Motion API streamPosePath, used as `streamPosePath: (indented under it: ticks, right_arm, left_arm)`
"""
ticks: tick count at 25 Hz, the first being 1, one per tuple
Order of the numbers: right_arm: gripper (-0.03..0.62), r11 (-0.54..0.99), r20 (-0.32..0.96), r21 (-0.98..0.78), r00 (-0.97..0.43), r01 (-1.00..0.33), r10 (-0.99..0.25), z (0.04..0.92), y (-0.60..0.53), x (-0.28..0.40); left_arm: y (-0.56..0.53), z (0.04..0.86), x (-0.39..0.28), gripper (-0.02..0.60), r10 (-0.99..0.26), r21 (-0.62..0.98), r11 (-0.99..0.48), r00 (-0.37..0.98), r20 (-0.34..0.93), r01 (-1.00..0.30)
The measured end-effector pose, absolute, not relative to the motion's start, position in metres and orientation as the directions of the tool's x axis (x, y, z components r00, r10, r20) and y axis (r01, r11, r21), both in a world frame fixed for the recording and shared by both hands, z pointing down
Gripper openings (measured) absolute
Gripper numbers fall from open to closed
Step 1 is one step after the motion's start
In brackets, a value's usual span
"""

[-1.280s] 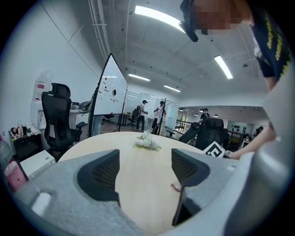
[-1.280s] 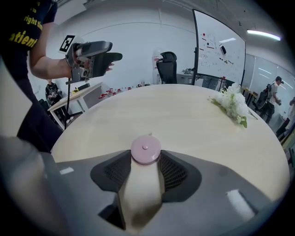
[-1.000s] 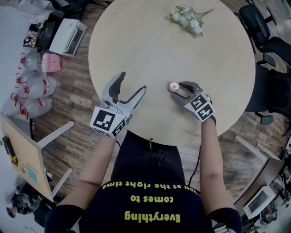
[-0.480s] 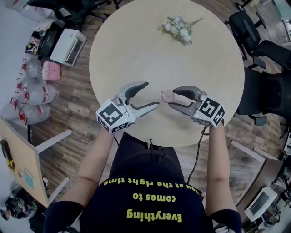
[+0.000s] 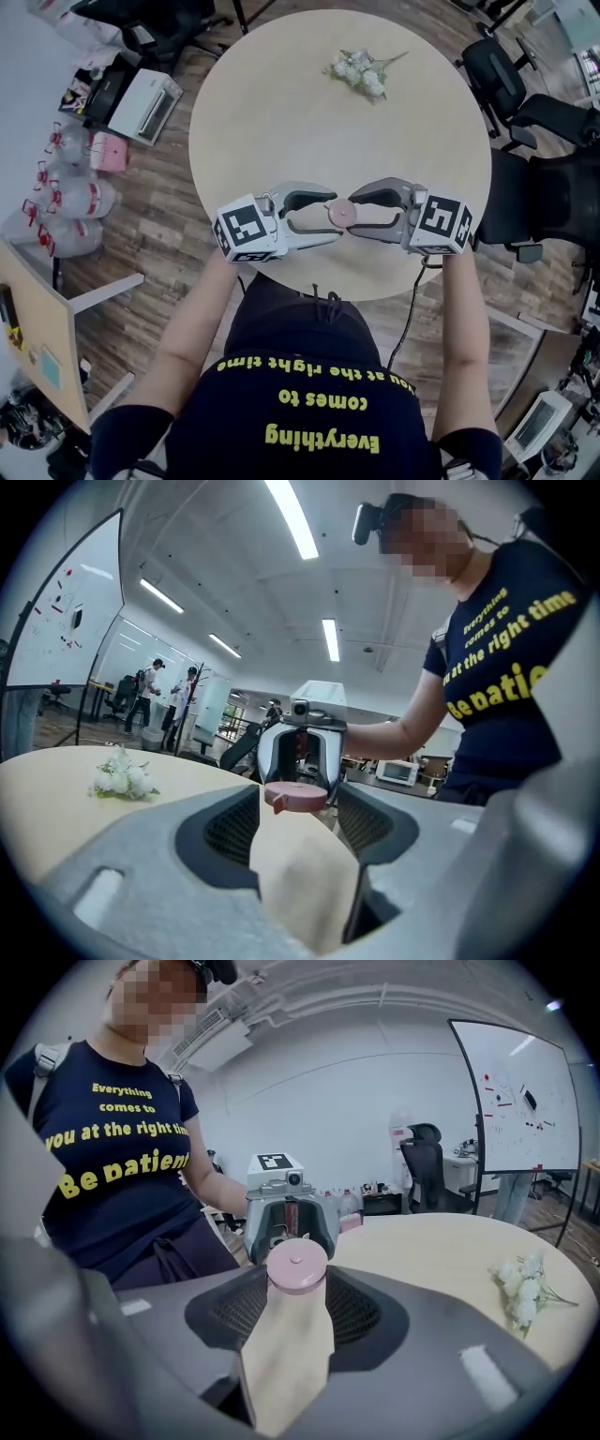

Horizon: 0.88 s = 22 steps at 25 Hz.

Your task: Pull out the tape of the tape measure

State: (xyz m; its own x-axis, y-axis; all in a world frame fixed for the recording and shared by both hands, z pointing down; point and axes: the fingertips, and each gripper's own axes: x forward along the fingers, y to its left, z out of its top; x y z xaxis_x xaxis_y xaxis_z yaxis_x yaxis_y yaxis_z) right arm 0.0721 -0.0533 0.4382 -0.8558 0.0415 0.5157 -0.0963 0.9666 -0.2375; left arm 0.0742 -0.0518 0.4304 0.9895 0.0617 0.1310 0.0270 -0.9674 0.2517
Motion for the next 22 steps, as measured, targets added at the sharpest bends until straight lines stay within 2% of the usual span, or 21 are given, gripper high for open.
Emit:
streamPosePath:
  ticks: [2, 15, 19, 22]
  right_arm:
    - [0.207, 0.968, 0.511, -0.241, -0.857, -0.072, 0.064, 0.433, -0.049, 0.07]
    - [0.213, 0.969, 0.484, -0.245, -0.87, -0.029, 0.097, 0.42, -0.04, 0.063]
    - [0.218, 0.982, 0.484, -0.171, -0.875, -0.083, 0.01, 0.415, -0.046, 0.065]
    - [0.222, 0.992, 0.534, -0.056, -0.842, -0.117, -0.069, 0.415, -0.049, 0.071]
  left_arm:
    - [-0.047, 0.428, 0.075, 0.251, 0.083, 0.253, -0.966, 0.988, 0.127, 0.049]
    - [-0.041, 0.41, 0.071, 0.222, 0.101, 0.258, -0.963, 0.991, 0.087, 0.075]
    - [-0.047, 0.409, 0.071, 0.221, 0.072, 0.278, -0.959, 0.994, 0.087, 0.045]
    - [-0.056, 0.41, 0.072, 0.221, 0.024, 0.299, -0.954, 0.993, 0.117, -0.012]
